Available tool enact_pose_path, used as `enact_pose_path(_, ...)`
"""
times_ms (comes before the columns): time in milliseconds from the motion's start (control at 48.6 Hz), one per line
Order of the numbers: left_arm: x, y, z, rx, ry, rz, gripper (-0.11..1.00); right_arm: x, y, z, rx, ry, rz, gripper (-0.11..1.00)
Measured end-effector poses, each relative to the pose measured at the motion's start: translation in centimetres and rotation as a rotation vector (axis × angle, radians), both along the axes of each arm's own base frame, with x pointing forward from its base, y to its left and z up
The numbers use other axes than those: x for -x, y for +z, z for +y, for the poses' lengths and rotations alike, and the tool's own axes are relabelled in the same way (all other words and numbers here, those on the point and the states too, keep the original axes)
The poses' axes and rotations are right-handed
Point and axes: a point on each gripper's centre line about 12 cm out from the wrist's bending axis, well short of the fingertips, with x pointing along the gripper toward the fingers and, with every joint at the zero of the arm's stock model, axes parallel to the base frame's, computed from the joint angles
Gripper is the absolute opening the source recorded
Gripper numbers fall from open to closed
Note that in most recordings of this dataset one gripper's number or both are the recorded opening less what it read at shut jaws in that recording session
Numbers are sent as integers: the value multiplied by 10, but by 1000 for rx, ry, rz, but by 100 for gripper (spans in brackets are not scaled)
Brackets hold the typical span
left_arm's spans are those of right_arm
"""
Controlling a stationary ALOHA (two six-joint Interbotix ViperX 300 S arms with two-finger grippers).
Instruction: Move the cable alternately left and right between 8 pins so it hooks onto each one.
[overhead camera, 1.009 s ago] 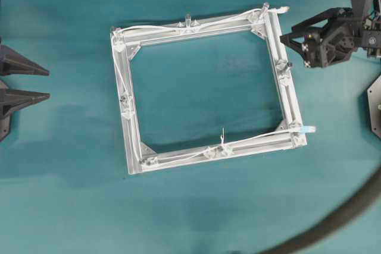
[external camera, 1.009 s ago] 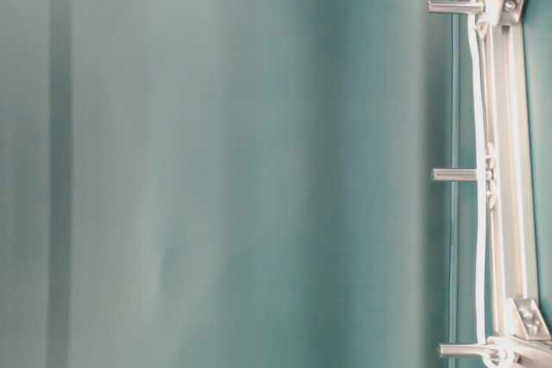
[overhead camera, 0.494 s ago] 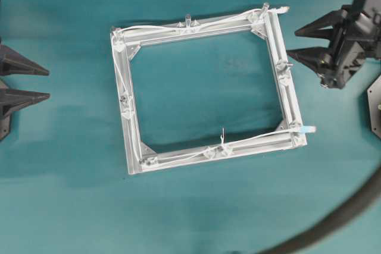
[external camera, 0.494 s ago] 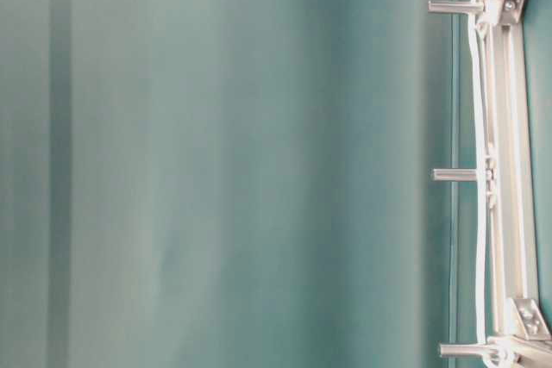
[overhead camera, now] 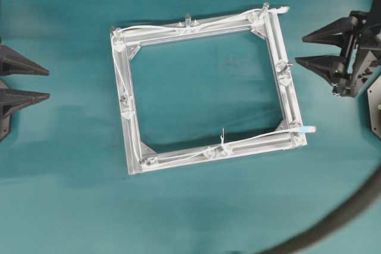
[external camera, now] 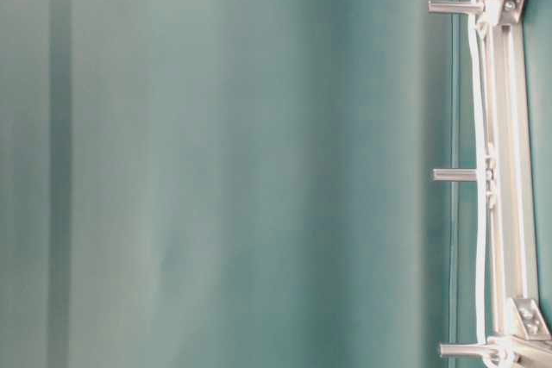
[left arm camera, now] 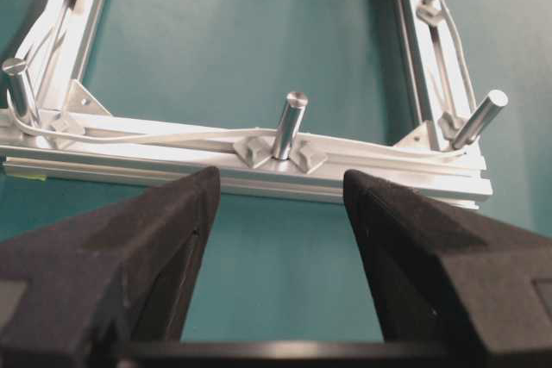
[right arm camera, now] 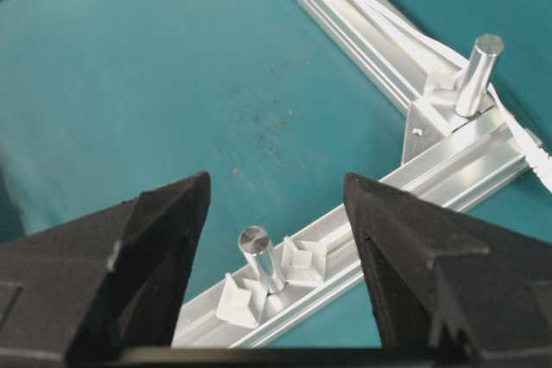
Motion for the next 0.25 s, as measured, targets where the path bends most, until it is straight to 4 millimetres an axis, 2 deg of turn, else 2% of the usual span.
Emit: enact_pose_path(247, 0, 0, 0, 2, 0, 0, 64, -2, 2, 2, 12, 21, -18, 67)
